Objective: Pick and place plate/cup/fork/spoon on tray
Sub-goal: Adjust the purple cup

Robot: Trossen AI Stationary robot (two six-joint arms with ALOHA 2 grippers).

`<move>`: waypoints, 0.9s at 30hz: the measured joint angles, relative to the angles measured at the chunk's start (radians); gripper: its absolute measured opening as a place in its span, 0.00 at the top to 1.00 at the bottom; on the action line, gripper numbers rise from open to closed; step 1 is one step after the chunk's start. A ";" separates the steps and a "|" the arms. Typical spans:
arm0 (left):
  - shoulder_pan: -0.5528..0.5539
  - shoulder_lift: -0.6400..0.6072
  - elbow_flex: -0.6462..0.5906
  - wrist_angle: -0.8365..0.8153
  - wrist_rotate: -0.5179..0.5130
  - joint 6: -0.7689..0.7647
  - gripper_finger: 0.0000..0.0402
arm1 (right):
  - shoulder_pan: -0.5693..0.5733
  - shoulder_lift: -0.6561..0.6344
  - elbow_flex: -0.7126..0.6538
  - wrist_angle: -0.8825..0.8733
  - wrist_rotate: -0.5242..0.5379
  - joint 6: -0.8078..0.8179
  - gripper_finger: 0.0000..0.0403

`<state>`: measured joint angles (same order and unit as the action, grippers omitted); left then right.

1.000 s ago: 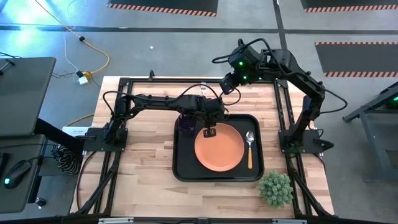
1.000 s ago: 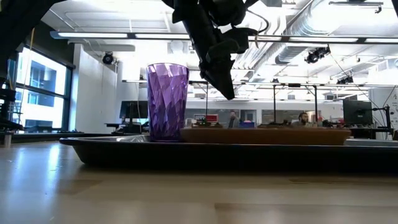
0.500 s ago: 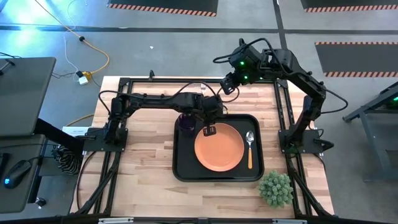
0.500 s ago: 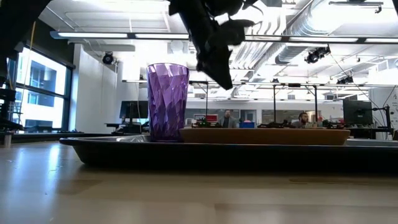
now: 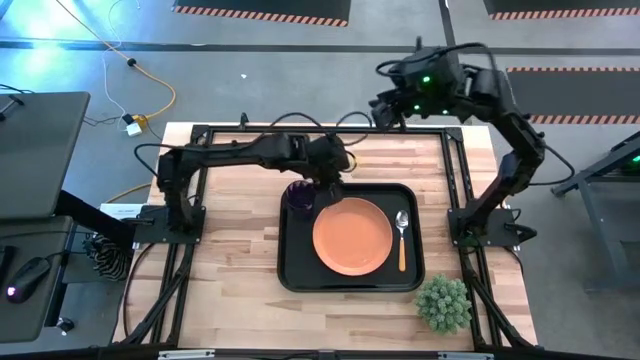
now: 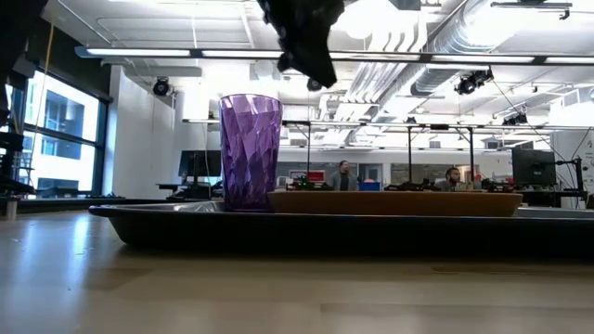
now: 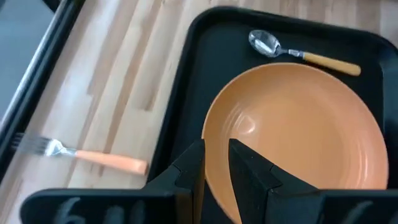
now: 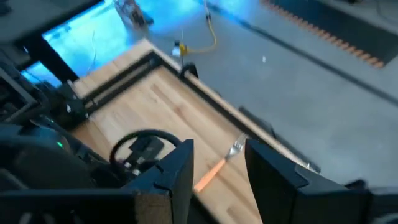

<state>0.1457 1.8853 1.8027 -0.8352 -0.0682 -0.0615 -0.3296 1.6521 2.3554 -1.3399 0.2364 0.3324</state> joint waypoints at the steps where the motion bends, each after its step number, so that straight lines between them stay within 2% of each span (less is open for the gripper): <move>1: 0.000 -0.011 0.000 0.007 0.000 -0.009 0.84 | -0.008 -0.010 0.000 0.004 0.000 -0.013 0.66; 11: 0.007 -0.164 0.000 -0.050 -0.062 -0.097 0.85 | -0.052 -0.061 0.000 -0.114 0.001 -0.090 0.66; 15: 0.006 -0.231 0.000 -0.097 -0.082 -0.155 0.85 | -0.059 -0.056 -0.001 -0.215 0.053 -0.129 0.66; 18: 0.005 -0.276 -0.002 -0.151 -0.120 -0.199 0.84 | -0.060 -0.057 -0.043 -0.230 0.070 -0.155 0.66; 22: -0.003 -0.333 -0.036 -0.201 -0.184 -0.274 0.84 | -0.074 -0.068 -0.129 -0.231 -0.004 -0.212 0.66; 27: -0.017 -0.403 -0.153 -0.200 -0.210 -0.383 0.84 | -0.095 -0.084 -0.284 -0.190 -0.116 -0.287 0.66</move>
<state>0.1288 1.4822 1.6501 -1.0355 -0.2779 -0.4446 -0.4246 1.5680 2.0711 -1.5304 0.1201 0.0452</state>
